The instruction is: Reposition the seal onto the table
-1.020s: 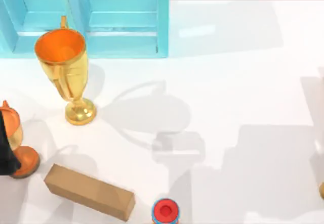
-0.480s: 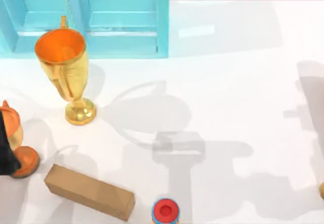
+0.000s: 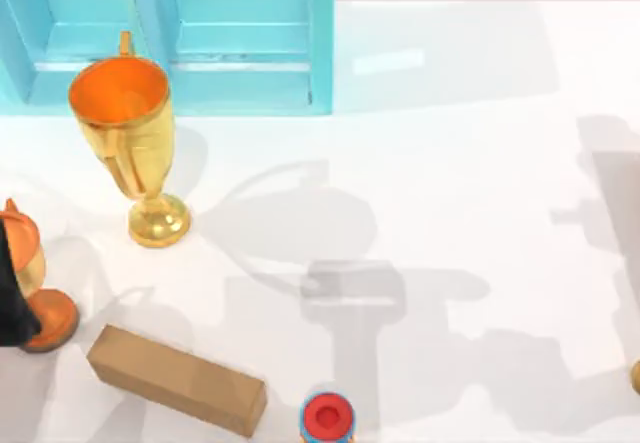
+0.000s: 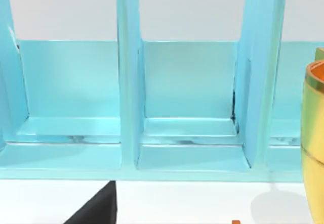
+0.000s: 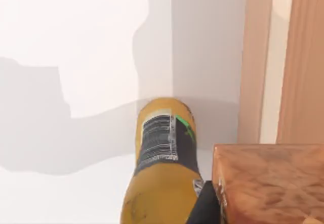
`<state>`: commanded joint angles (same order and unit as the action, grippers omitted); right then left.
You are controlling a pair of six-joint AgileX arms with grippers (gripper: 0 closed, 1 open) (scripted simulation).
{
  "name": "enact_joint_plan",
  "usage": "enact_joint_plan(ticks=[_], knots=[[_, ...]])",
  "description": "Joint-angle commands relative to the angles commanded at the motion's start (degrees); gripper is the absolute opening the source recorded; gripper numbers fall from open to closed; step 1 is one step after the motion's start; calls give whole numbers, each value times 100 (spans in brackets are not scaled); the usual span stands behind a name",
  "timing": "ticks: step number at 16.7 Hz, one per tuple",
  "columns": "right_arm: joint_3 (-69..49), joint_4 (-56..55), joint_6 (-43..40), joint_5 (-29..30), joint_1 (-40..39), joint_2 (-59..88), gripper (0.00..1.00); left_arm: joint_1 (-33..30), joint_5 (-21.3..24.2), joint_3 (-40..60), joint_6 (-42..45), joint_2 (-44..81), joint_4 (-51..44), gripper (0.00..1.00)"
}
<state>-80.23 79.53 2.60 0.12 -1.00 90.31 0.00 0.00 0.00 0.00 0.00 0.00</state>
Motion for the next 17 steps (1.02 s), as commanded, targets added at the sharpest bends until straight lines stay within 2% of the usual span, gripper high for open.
enact_joint_plan(ticks=[3,10,13,17], knots=[[-723,-258,555,23,-535,744,0,0,0,0,0,0,0,100],[-2550,-988,2310,16,-2383,3392,0,0,0,0,0,0,0,100],[-2733,-1092,2701,16,-2704,3845,0,0,0,0,0,0,0,100],[-2720,-1088,2729,2,-2700,3867,0,0,0,0,0,0,0,100]])
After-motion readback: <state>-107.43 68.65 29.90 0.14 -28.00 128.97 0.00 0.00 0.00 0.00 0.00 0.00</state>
